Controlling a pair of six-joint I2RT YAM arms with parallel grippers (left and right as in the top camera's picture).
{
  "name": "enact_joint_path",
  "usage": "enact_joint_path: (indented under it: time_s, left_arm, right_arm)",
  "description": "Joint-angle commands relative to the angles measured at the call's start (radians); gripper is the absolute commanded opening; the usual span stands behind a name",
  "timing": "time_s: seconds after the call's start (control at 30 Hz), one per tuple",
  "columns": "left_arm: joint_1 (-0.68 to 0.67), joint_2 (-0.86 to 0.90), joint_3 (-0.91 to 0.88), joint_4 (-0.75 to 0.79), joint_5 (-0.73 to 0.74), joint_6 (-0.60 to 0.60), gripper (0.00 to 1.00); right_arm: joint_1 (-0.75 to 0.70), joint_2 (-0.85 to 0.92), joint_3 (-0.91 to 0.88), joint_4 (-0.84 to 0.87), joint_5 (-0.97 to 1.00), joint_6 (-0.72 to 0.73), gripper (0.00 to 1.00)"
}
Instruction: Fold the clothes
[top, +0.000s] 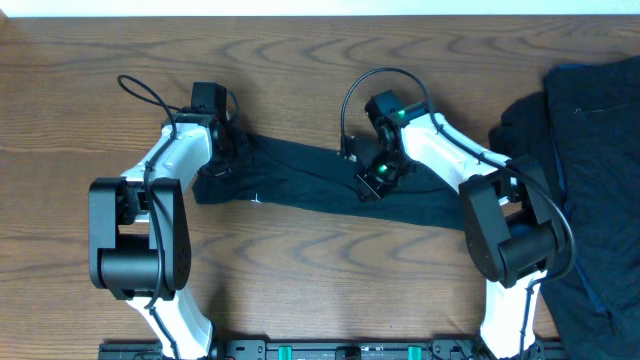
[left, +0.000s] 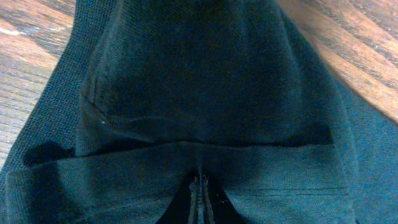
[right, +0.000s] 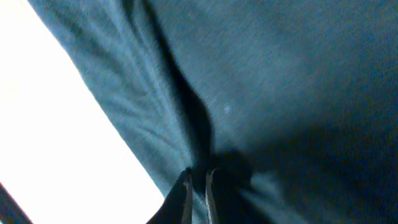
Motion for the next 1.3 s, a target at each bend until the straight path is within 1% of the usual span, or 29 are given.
enact_joint_path:
  time_s: [0.0, 0.2, 0.33, 0.37, 0.4, 0.43, 0.47, 0.5, 0.6, 0.67, 0.73, 0.8, 0.93, 0.97, 1.0, 1.03, 1.1, 1.2, 1.27]
  left_arm:
    - [0.002, 0.021, -0.009, 0.007, -0.005, 0.021, 0.06]
    - [0.002, 0.021, -0.009, 0.020, -0.005, 0.021, 0.06]
    - [0.002, 0.021, -0.009, 0.023, -0.005, 0.021, 0.06]
    - [0.002, 0.021, -0.009, 0.022, -0.005, 0.021, 0.06]
    - [0.002, 0.021, -0.009, 0.022, -0.005, 0.021, 0.06]
    - [0.002, 0.021, -0.009, 0.022, -0.005, 0.021, 0.06]
    - [0.002, 0.021, -0.009, 0.022, -0.005, 0.021, 0.06]
    - [0.002, 0.021, -0.009, 0.022, -0.005, 0.021, 0.06]
    - [0.002, 0.021, -0.009, 0.022, -0.005, 0.021, 0.06]
    - [0.002, 0.021, -0.009, 0.019, -0.005, 0.020, 0.06]
    - [0.002, 0.021, -0.009, 0.019, -0.005, 0.021, 0.06]
    - [0.002, 0.020, -0.009, 0.019, -0.005, 0.021, 0.07]
    - [0.002, 0.006, -0.008, 0.014, -0.003, 0.021, 0.05]
    - [0.002, -0.001, -0.008, 0.012, -0.001, 0.021, 0.06]
    - [0.002, -0.014, -0.008, 0.008, -0.001, 0.021, 0.06]
    - [0.002, -0.029, -0.008, 0.002, -0.001, 0.021, 0.06]
    - [0.002, -0.064, -0.008, -0.007, -0.001, 0.021, 0.06]
    - [0.002, -0.120, -0.008, -0.011, -0.001, 0.020, 0.06]
    - [0.002, -0.150, -0.008, -0.016, -0.001, 0.020, 0.06]
  right_arm:
    - [0.024, 0.002, 0.016, -0.013, -0.022, -0.015, 0.11]
    - [0.029, -0.001, 0.027, -0.005, -0.034, -0.015, 0.15]
    - [0.027, -0.004, 0.095, -0.063, -0.039, -0.016, 0.19]
    - [0.026, -0.004, 0.117, -0.077, -0.023, -0.016, 0.26]
    - [0.025, -0.004, 0.133, -0.079, -0.005, -0.015, 0.39]
    - [0.024, -0.004, 0.148, -0.079, 0.010, -0.016, 0.57]
    - [0.021, -0.004, 0.163, -0.079, 0.033, -0.015, 0.70]
    - [0.020, -0.004, 0.173, -0.079, 0.039, -0.015, 0.77]
    - [0.020, -0.004, 0.190, -0.076, 0.038, -0.016, 0.82]
    - [0.020, -0.003, 0.190, -0.066, 0.039, -0.023, 0.95]
    - [0.021, 0.001, 0.190, -0.066, 0.023, -0.027, 0.98]
    - [0.021, 0.009, 0.190, -0.064, -0.022, -0.027, 0.99]
    - [0.022, 0.042, 0.190, -0.031, -0.150, -0.027, 0.97]
    - [0.022, 0.054, 0.190, -0.024, -0.178, -0.026, 0.96]
    - [0.022, 0.061, 0.190, -0.023, -0.195, -0.023, 0.94]
    - [0.022, 0.071, 0.190, -0.021, -0.208, -0.023, 0.90]
    - [0.022, 0.088, 0.190, -0.016, -0.225, -0.012, 0.78]
    - [0.024, 0.101, 0.190, 0.002, -0.224, 0.004, 0.75]
    - [0.025, 0.102, 0.190, 0.006, -0.224, 0.003, 0.67]
